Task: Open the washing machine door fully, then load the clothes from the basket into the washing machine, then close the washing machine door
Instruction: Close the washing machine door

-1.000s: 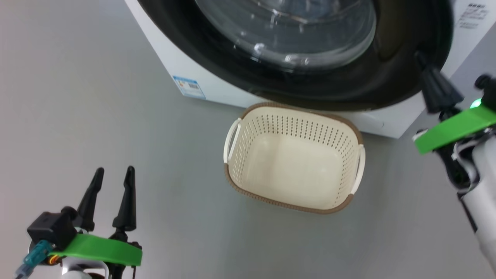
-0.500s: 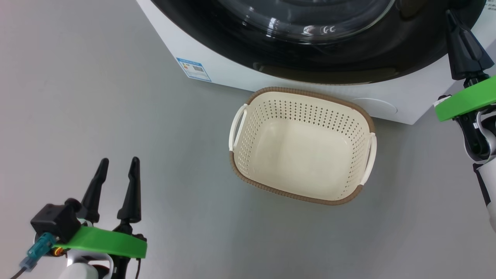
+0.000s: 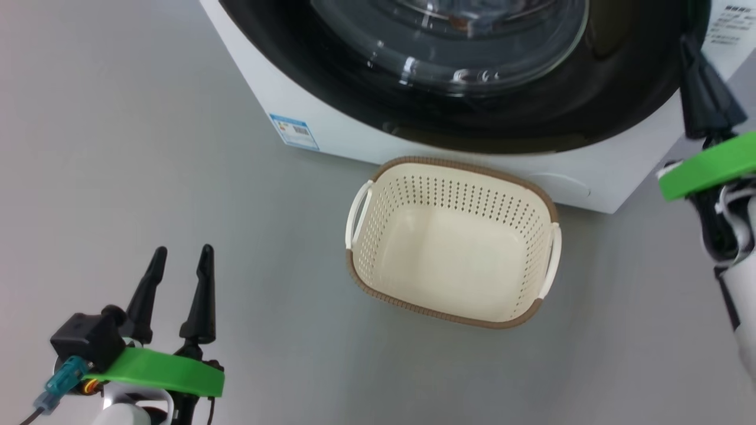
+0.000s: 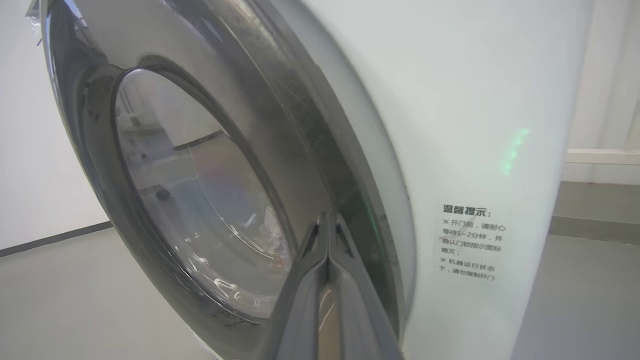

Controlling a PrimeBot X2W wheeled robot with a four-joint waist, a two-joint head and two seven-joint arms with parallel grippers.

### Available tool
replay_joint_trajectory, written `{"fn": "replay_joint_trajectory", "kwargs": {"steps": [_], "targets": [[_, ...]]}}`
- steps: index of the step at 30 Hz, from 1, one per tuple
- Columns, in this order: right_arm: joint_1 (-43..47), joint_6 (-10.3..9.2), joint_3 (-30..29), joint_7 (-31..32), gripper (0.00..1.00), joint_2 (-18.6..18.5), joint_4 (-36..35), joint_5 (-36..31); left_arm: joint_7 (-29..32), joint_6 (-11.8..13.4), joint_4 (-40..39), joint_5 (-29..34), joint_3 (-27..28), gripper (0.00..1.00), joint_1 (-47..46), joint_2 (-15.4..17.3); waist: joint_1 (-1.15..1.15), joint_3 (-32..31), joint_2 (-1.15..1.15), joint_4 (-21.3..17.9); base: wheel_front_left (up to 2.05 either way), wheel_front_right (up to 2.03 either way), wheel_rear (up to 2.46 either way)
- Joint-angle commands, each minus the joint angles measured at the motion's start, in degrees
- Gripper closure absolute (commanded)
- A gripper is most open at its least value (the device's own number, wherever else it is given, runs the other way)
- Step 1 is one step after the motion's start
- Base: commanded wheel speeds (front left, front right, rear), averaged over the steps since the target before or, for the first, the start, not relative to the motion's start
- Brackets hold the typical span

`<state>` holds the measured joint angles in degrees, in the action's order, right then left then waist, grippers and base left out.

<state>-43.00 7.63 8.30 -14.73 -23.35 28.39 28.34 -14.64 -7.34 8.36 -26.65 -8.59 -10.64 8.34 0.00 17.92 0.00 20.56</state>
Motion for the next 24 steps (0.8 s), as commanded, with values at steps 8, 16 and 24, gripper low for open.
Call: {"fn": "replay_joint_trajectory", "kwargs": {"steps": [8,16,24], "targets": [[7.43,-0.14,0.54,-0.27,0.00,3.87,-3.96,0.13,-0.36,-0.14,-0.43,-0.28,2.09,0.00,0.81,2.42,0.00,-6.32,0.00,-3.37,0.00,0.00,0.00],[14.49,-0.14,1.51,-0.27,0.00,5.36,-8.66,-0.67,-0.36,-0.14,-0.04,-0.26,2.28,0.00,2.49,2.97,0.00,-11.35,0.00,-8.50,0.00,0.00,0.00],[20.66,-0.14,1.09,-0.27,0.00,6.30,-10.93,-1.18,-0.36,-0.14,-0.07,0.32,2.29,0.00,3.45,2.69,0.00,-14.75,0.00,-13.41,0.00,0.00,0.00]]}}
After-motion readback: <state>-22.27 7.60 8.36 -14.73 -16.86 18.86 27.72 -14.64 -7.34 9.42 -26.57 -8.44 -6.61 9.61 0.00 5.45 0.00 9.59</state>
